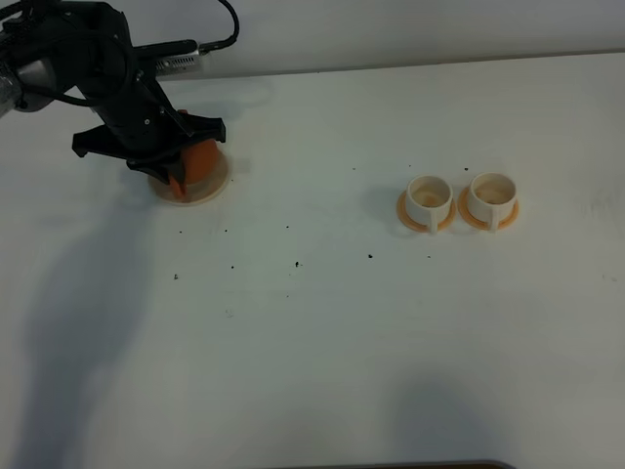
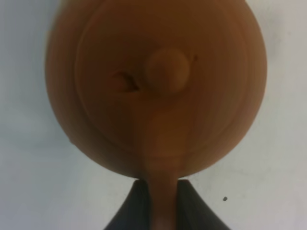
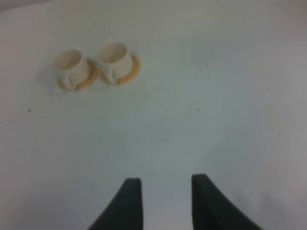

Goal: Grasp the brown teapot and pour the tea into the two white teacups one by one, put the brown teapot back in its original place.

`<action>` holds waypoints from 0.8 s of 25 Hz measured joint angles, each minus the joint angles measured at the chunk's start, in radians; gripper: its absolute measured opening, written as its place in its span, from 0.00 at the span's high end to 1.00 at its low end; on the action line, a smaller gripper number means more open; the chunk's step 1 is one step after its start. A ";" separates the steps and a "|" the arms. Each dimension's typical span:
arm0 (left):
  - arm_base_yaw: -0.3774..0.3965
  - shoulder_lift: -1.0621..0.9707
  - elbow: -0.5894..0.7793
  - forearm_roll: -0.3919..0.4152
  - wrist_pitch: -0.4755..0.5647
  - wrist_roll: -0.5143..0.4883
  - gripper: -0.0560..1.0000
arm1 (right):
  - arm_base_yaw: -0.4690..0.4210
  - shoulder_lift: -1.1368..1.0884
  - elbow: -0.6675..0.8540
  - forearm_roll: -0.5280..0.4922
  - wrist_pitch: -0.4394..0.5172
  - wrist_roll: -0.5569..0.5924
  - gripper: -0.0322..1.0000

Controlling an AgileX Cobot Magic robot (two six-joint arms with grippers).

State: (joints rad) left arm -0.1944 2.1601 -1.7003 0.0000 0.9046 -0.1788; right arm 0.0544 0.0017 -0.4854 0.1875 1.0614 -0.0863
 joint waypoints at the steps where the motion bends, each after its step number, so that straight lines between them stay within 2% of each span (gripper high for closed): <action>1: 0.000 -0.004 0.000 0.006 0.000 0.000 0.85 | 0.000 0.000 0.000 0.000 0.000 0.000 0.73; 5: 0.001 -0.024 0.000 0.020 0.000 0.035 0.85 | 0.000 0.000 0.000 0.000 0.000 0.000 0.73; 10: -0.004 -0.066 0.000 0.014 0.001 0.215 0.85 | 0.000 0.000 0.000 0.001 0.000 0.000 0.73; 16: -0.038 -0.098 0.000 -0.031 0.004 0.567 0.85 | 0.000 0.000 0.000 0.001 0.000 0.000 0.73; 20: -0.092 -0.106 0.000 -0.053 0.007 0.798 0.85 | 0.000 0.000 0.000 0.001 0.000 0.000 0.73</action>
State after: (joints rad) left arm -0.2867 2.0536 -1.7003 -0.0534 0.9120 0.6196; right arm 0.0544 0.0017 -0.4854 0.1886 1.0614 -0.0863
